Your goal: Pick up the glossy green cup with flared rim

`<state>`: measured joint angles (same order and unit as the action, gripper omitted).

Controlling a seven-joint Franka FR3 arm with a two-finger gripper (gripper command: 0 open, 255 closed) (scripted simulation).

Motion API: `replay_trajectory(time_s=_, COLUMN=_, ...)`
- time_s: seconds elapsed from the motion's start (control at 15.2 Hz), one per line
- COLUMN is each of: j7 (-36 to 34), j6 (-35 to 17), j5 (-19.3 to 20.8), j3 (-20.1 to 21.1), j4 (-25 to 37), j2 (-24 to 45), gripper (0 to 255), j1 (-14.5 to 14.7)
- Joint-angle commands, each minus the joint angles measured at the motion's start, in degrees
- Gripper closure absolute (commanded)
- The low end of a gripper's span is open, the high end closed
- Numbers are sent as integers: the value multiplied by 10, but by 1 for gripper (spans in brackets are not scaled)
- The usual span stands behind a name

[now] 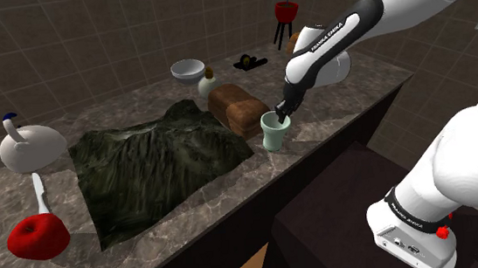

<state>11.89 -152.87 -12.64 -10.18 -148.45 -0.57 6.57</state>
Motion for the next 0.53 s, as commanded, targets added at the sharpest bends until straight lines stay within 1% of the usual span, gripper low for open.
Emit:
replay_trajectory(time_s=0.0, j7=0, j6=0, j5=0, j3=0, j4=0, j2=0, gripper=255, j1=0)
replay_trajectory(time_s=0.46, j7=-31, j6=59, j5=37, j3=-1, j4=9, j2=-53, gripper=255, j1=-6)
